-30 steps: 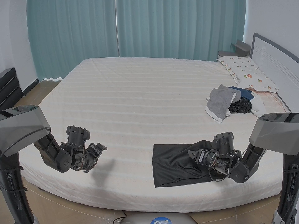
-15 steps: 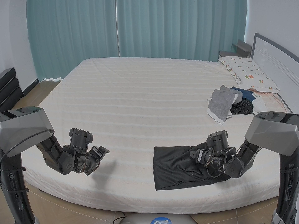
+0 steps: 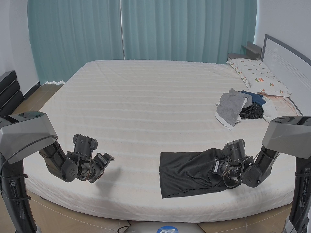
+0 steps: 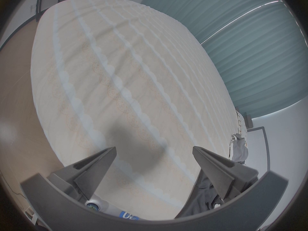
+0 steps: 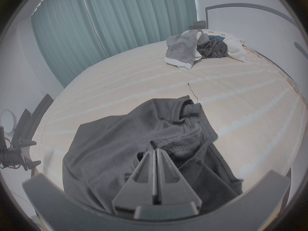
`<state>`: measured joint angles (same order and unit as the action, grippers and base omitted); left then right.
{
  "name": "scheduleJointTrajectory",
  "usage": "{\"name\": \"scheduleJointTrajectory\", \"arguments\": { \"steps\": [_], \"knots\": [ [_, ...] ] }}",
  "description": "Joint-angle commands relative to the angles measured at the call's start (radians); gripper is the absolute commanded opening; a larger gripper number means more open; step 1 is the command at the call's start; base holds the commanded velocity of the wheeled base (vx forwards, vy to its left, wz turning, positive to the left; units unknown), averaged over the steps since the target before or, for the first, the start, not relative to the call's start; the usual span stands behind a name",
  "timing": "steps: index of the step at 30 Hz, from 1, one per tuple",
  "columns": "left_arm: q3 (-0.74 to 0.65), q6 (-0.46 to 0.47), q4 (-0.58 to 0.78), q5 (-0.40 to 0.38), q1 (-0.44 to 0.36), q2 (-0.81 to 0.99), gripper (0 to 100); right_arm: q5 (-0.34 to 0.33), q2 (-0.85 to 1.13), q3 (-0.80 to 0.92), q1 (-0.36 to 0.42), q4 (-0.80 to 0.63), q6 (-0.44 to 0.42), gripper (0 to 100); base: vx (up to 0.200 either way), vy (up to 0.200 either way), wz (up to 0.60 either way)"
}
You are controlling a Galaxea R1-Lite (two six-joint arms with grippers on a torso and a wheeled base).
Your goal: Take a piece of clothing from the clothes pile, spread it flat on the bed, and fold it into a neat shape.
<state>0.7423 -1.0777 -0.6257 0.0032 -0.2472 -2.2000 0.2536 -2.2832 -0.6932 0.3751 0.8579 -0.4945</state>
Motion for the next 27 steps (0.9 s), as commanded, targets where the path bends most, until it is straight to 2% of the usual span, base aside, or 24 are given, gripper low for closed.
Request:
{"name": "scheduleJointTrajectory", "arguments": {
  "steps": [1,3,9,16,21,24,27],
  "knots": [
    [0.002,-0.001,0.0,0.001,-0.001,-0.006,100,-0.005,0.079,0.083,-0.019,0.003,-0.003,0,0.0,0.0,0.0],
    [0.002,0.001,0.0,0.001,-0.001,-0.006,100,-0.007,0.083,0.093,-0.021,0.006,-0.004,0,0.0,0.0,0.0],
    [0.0,0.001,0.0,0.001,-0.001,-0.006,100,-0.07,0.114,0.222,-0.073,0.127,0.001,0,0.0,0.0,0.0],
    [0.017,-0.002,-0.002,0.003,-0.001,-0.009,100,-0.177,0.116,0.368,-0.13,0.339,-0.007,0,0.0,0.0,0.0],
    [0.058,-0.015,0.009,0.006,0.002,-0.027,100,-0.172,0.106,0.382,-0.124,0.4,0.011,0,0.0,0.0,0.0],
    [0.032,-0.015,0.0,0.009,0.002,-0.027,100,-0.211,0.099,0.385,-0.236,0.411,0.01,0,0.0,0.0,0.0],
    [0.017,-0.015,0.0,0.006,0.002,-0.026,100,-0.281,0.106,0.406,-0.251,0.421,-0.007,0,0.0,0.0,0.0]
  ]
}}
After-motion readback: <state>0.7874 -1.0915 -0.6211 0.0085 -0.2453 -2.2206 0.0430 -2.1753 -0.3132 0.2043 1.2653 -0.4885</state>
